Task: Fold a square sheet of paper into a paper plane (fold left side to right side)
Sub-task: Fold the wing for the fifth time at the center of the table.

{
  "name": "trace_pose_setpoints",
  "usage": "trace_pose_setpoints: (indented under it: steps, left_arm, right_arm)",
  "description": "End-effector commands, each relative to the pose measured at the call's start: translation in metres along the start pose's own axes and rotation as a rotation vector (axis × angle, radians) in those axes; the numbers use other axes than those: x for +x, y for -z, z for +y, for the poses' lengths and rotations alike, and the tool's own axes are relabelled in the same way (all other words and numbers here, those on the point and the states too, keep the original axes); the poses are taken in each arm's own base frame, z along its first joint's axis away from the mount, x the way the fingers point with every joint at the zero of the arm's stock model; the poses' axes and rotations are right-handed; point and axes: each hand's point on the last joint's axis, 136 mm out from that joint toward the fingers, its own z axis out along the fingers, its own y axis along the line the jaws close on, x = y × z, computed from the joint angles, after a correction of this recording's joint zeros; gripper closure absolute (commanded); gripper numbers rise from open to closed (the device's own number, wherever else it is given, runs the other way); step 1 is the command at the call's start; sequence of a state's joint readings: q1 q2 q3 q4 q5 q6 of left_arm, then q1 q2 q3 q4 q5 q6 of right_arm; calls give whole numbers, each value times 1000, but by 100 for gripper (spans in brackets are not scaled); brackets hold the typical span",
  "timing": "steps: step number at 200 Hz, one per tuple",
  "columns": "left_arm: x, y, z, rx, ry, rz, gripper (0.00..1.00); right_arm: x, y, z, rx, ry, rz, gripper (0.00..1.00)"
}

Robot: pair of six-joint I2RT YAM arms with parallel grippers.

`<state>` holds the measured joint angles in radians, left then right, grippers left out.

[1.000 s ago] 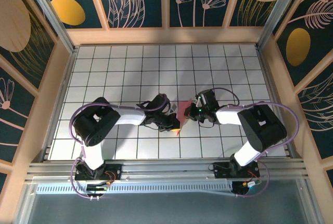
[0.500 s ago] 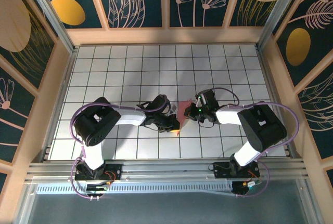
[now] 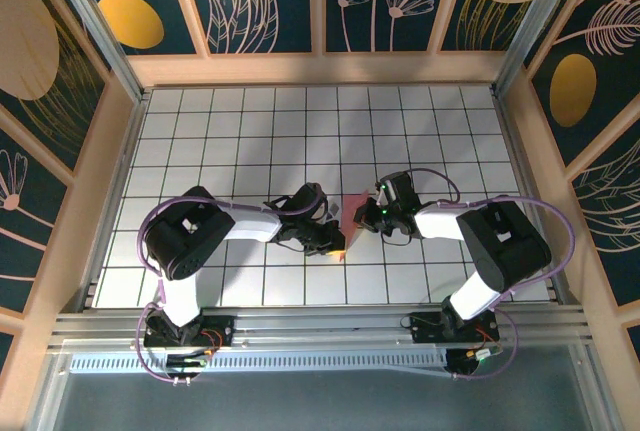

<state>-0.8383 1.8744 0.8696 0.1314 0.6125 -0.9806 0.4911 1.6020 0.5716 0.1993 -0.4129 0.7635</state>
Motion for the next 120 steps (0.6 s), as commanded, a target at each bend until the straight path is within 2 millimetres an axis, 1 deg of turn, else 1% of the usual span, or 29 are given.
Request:
trace_pose_setpoints:
  steps: [1,50,82,100,120]
  left_arm:
    - [8,-7,18,-54,29,25,99]
    - [10,-11,19,-86,14,38,99]
    - [9,-12,28,-158,5,34,99]
    - [9,-11,36,-196,9,29,100]
    - [8,-8,47,-266,10,17,100]
  right_arm:
    - [34,-3,-50,189,-52,106,100]
    - [34,-4,-51,190,-51,110,100]
    - [33,-4,-48,186,-46,110,100]
    - [28,-2,-39,161,-30,93,100]
    - [15,6,-17,80,-2,41,100]
